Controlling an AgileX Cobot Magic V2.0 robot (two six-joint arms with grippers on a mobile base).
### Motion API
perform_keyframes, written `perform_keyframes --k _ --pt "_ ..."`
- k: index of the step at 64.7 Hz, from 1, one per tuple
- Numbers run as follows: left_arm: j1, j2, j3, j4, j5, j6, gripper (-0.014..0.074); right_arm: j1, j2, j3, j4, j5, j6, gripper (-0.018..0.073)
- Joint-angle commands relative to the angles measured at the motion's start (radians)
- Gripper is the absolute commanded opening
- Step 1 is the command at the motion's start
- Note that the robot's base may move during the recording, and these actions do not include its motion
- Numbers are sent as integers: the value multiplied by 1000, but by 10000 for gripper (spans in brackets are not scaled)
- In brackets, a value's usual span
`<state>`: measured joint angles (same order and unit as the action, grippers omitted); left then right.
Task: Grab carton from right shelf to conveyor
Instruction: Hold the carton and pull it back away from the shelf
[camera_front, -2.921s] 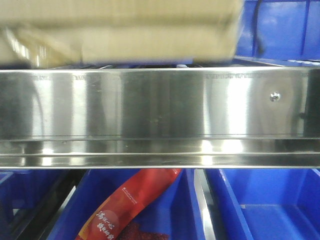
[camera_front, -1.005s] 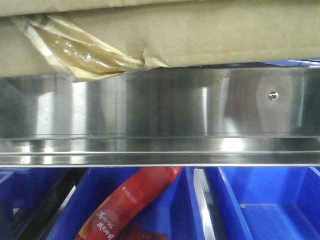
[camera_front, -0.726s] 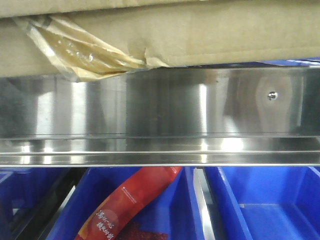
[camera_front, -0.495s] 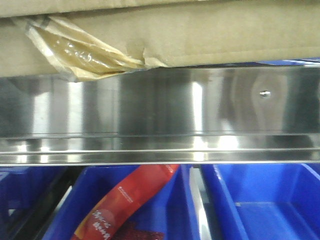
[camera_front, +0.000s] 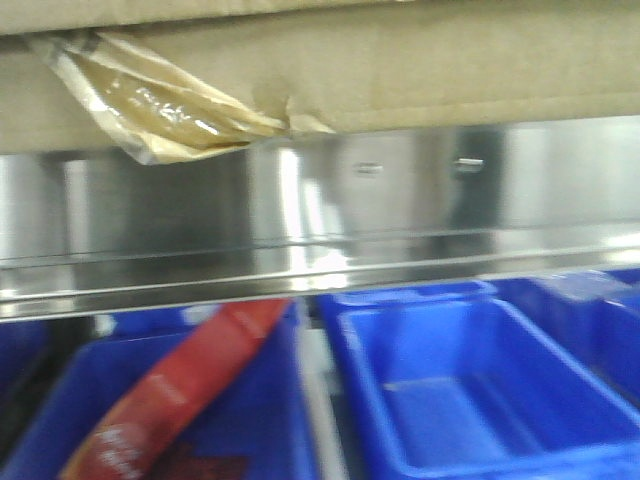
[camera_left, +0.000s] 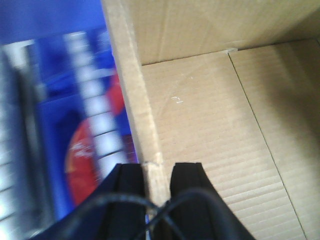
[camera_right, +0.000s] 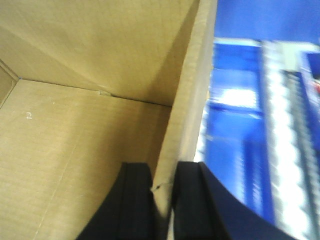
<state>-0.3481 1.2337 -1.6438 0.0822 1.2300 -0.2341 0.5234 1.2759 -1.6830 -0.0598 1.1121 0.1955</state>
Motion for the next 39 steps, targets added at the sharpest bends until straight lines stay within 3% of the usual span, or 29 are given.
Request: perform_keyframes --k 1,39 --pt "-8 -13 -2 -7 -9 12 -18 -3 -19 -6 -5 -65 -15 -70" --pt "-8 -13 -2 -7 -9 12 -18 -3 -19 -6 -5 -65 -15 -70"
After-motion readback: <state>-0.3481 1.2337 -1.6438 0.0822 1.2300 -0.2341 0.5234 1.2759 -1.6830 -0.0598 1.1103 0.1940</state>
